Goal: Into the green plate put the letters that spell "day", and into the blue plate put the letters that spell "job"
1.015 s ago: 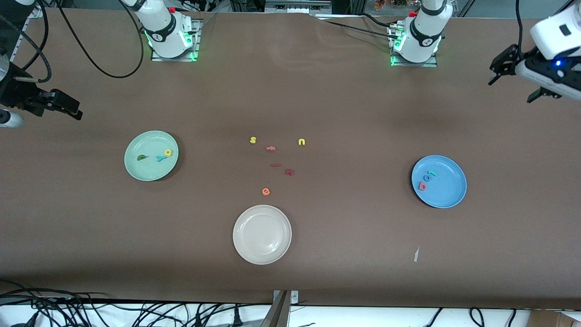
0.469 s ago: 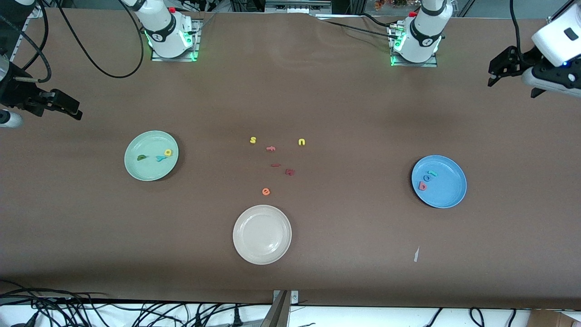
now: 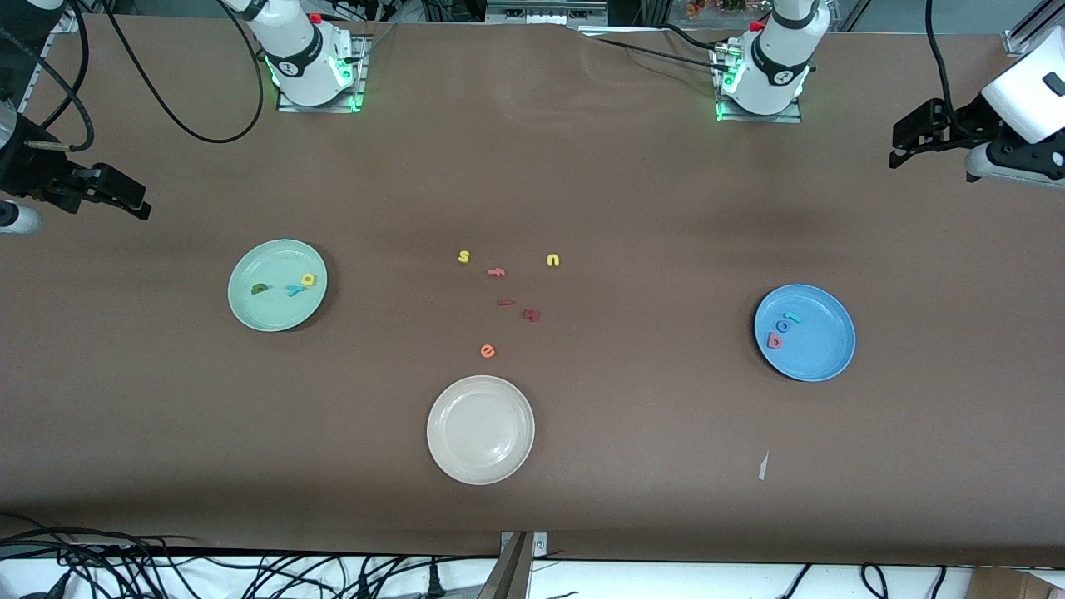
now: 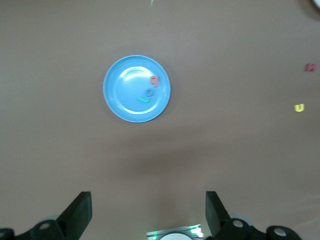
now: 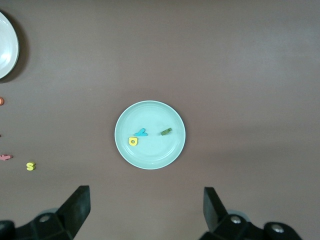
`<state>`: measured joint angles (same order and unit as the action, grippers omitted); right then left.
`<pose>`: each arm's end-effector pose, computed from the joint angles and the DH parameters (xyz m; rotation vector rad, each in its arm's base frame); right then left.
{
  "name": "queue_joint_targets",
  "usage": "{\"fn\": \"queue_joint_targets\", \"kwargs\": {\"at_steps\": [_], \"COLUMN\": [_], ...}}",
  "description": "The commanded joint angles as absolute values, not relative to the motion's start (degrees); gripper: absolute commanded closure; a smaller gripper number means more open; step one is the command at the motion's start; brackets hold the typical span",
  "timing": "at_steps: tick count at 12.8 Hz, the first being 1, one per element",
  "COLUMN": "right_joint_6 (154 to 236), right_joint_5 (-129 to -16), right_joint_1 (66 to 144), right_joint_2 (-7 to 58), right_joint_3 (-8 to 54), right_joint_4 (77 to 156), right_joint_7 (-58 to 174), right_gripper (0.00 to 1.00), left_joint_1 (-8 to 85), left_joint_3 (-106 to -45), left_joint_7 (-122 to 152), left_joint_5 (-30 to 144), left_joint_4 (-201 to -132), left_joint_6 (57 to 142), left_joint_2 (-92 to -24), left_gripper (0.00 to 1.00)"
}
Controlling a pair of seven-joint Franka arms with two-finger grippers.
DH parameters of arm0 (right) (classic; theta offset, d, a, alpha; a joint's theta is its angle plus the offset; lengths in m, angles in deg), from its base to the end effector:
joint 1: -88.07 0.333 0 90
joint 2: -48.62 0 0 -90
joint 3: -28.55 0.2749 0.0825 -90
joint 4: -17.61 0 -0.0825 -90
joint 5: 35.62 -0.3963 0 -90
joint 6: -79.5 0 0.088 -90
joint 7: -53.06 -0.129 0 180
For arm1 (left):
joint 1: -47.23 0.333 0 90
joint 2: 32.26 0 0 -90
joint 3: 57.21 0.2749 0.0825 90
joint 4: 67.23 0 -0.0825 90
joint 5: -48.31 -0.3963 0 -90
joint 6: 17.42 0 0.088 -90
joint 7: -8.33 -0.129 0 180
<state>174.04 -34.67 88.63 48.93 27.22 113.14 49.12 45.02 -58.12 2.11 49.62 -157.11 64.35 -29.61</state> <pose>0.5696 -0.0097 0.5244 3.1223 -0.1262 -0.0178 0.5359 -0.0326 0.5762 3.1029 -0.2568 -0.1475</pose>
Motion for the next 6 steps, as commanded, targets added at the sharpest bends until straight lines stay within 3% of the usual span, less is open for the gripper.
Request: {"fn": "queue_joint_targets", "kwargs": {"at_steps": [1,6], "right_joint_6": [174.16,174.25], "right_joint_5": [-34.83,-34.83], "right_joint_1": [87.98,88.16], "right_joint_2": [49.15,49.15], "right_joint_3": [27.67,27.67], "right_joint_4": [113.15,113.15], "right_joint_7": [48.67,48.67], "right_gripper": [0.00,0.00], "left_joint_1": [45.03,43.54], "left_joint_3": [-57.57,-56.95], "left_joint_7": [4.90,5.08], "left_joint_5": [51.92,51.48], "left_joint_4": [-154.86,-153.72], "left_joint_6": [62.74,63.27], "left_joint_2": [-30.86,-32.09], "left_gripper": [0.00,0.00]}}
